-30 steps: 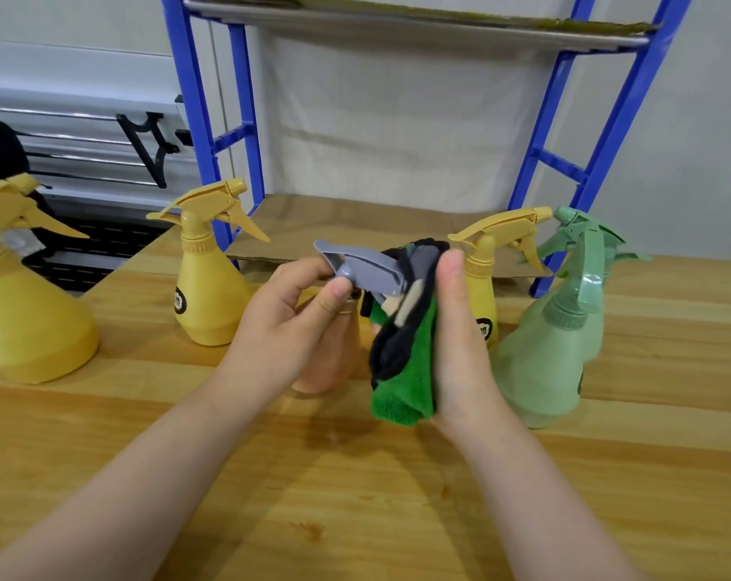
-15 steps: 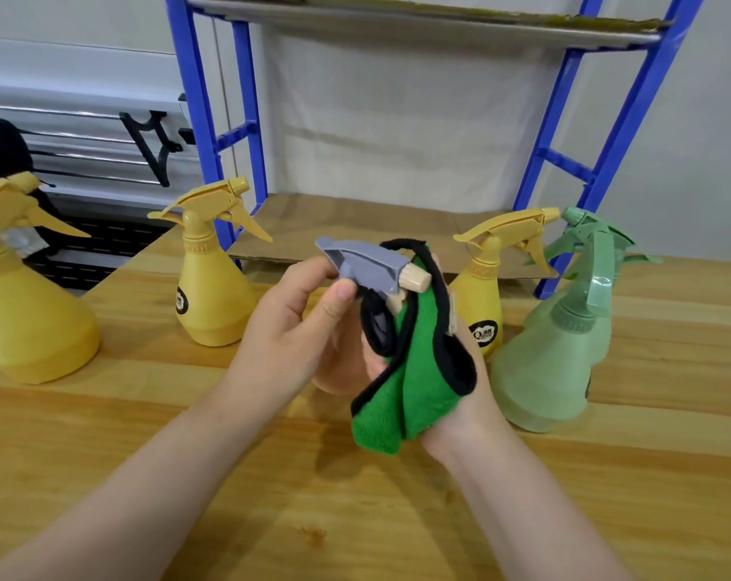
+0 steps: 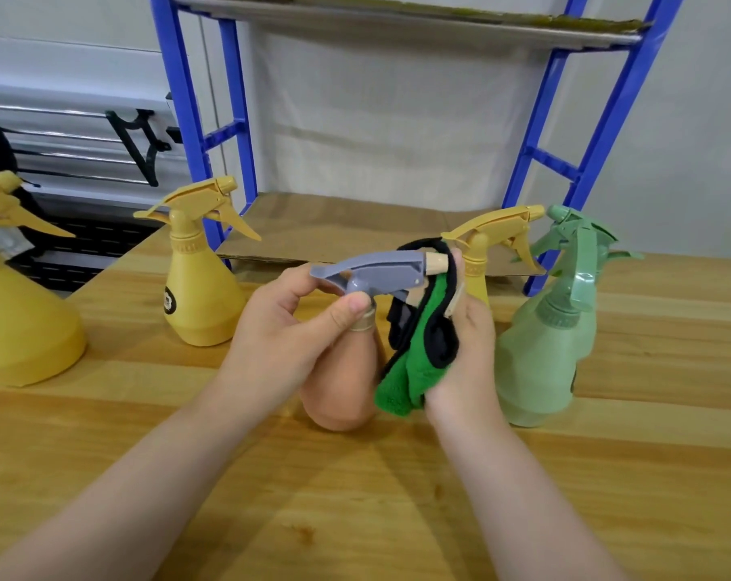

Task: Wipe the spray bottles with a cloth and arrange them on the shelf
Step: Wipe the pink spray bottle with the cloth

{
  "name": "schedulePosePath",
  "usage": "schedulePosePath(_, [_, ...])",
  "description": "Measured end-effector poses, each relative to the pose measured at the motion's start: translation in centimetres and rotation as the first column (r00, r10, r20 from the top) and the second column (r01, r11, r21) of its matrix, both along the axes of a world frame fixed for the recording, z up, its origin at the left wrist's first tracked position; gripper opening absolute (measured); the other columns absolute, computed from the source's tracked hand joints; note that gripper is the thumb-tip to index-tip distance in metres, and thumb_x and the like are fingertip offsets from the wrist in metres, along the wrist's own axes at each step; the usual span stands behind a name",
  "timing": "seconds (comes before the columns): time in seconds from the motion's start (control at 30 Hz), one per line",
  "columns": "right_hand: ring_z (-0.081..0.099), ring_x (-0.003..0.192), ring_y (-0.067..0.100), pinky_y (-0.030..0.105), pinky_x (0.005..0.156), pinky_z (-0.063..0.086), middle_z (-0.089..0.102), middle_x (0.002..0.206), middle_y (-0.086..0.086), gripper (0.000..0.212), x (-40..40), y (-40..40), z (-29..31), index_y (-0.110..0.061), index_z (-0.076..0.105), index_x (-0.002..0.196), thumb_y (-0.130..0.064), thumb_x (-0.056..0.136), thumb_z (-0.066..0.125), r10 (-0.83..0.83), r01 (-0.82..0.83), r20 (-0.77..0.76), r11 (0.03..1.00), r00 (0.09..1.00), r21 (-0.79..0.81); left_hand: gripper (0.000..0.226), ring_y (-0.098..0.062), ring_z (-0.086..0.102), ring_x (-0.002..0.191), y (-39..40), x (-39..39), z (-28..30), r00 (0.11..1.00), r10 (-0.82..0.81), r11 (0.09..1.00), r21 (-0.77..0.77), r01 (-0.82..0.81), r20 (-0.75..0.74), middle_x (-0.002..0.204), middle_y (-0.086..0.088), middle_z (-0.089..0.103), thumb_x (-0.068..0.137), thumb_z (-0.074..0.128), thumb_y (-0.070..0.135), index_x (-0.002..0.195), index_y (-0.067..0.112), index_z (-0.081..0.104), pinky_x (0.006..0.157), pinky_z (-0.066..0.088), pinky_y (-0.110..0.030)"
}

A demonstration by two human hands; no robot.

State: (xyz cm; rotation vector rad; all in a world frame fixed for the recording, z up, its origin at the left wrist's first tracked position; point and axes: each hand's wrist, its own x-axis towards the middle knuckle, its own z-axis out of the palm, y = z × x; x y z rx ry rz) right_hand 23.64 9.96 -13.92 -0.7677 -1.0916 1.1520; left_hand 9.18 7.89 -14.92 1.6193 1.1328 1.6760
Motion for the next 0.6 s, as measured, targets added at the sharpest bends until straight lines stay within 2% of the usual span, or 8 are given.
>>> schedulePosePath(0.07, [0.045,0.056,0.018,0.045,0.06,0.039,0.05,0.052,-0.001,0.065,0.0,0.5,-0.1,-0.017,0.053,0.051,-0.064,0.092,0.035,-0.127,0.117,0.169,0.991,0.977,0.066,0.022,-0.012,0.066,0.095,-0.1,-0.1,0.2,0.996,-0.088,0.996,-0.013,0.088,0.007,0.097,0.004,0.074,0.074,0.072,0.041,0.091,0.026,0.073,0.088,0.051,-0.032])
schedulePosePath(0.13, [0.046,0.057,0.021,0.051,0.061,0.042,0.051,0.052,-0.002,0.064,0.3,0.6,-0.3,-0.018,0.049,0.053,-0.071,0.085,0.034,-0.192,0.172,0.226,0.98,0.955,0.102,0.022,-0.012,0.065,0.093,-0.1,-0.5,0.4,0.975,-0.218,0.975,-0.032,0.219,0.032,0.094,0.005,0.073,0.073,0.077,0.041,0.091,0.028,0.075,0.085,0.049,-0.026])
schedulePosePath(0.2, [0.051,0.057,0.002,0.035,0.06,0.045,0.058,0.056,-0.017,0.046,1.0,0.5,-0.9,-0.031,0.052,0.056,-0.045,0.098,0.044,-0.216,0.178,0.207,0.966,0.954,0.19,0.032,-0.012,0.064,0.096,-0.2,-1.0,0.7,0.927,-0.364,0.927,-0.063,0.37,0.088,0.1,0.005,0.073,0.071,0.08,0.045,0.097,0.026,0.076,0.085,0.049,-0.023])
schedulePosePath(0.27, [0.053,0.058,-0.006,0.017,0.061,0.042,0.058,0.06,-0.029,0.053,0.9,0.0,-0.9,-0.046,0.057,0.061,-0.016,0.103,0.044,-0.188,0.142,0.188,0.962,0.964,0.234,0.04,-0.011,0.065,0.099,-0.5,-1.5,1.1,0.872,-0.465,0.868,-0.115,0.483,0.153,0.105,0.004,0.073,0.07,0.081,0.044,0.103,0.022,0.076,0.086,0.049,-0.022])
schedulePosePath(0.37, [0.047,0.05,-0.004,0.027,0.059,0.035,0.052,0.049,-0.02,0.053,0.3,-0.1,-0.3,-0.039,0.062,0.052,-0.034,0.097,0.034,-0.042,0.034,0.038,0.98,0.998,0.196,0.04,-0.009,0.065,0.104,-1.0,-1.6,1.5,0.824,-0.55,0.808,-0.166,0.566,0.134,0.11,0.006,0.072,0.075,0.078,0.042,0.109,0.022,0.074,0.087,0.048,-0.02])
schedulePosePath(0.43, [0.055,0.058,-0.001,0.028,0.062,0.043,0.059,0.056,-0.018,0.051,-0.1,0.3,-0.1,-0.04,0.067,0.06,-0.045,0.096,0.032,-0.023,0.016,0.035,0.98,0.999,0.198,0.04,-0.011,0.065,0.109,-1.1,-1.5,1.5,0.84,-0.534,0.822,-0.172,0.542,0.098,0.115,0.005,0.071,0.077,0.075,0.044,0.112,0.024,0.073,0.09,0.048,-0.021])
schedulePosePath(0.53, [0.062,0.082,0.009,0.038,0.079,0.049,0.066,0.079,-0.013,0.043,0.1,0.6,-0.3,-0.037,0.065,0.081,-0.066,0.094,0.035,-0.201,0.172,0.105,0.957,0.974,0.236,0.041,-0.013,0.066,0.106,-1.0,-1.4,1.5,0.866,-0.488,0.856,-0.135,0.499,0.109,0.111,0.005,0.072,0.074,0.078,0.045,0.109,0.025,0.074,0.089,0.049,-0.022])
schedulePosePath(0.6, [0.06,0.087,0.002,0.025,0.082,0.045,0.066,0.087,-0.014,0.037,0.4,0.8,-0.2,-0.034,0.061,0.089,-0.055,0.097,0.032,-0.302,0.274,0.094,0.932,0.949,0.238,0.047,-0.013,0.067,0.1,-1.0,-1.5,1.7,0.868,-0.461,0.871,-0.091,0.483,0.186,0.107,0.003,0.073,0.067,0.083,0.046,0.107,0.022,0.075,0.086,0.051,-0.023])
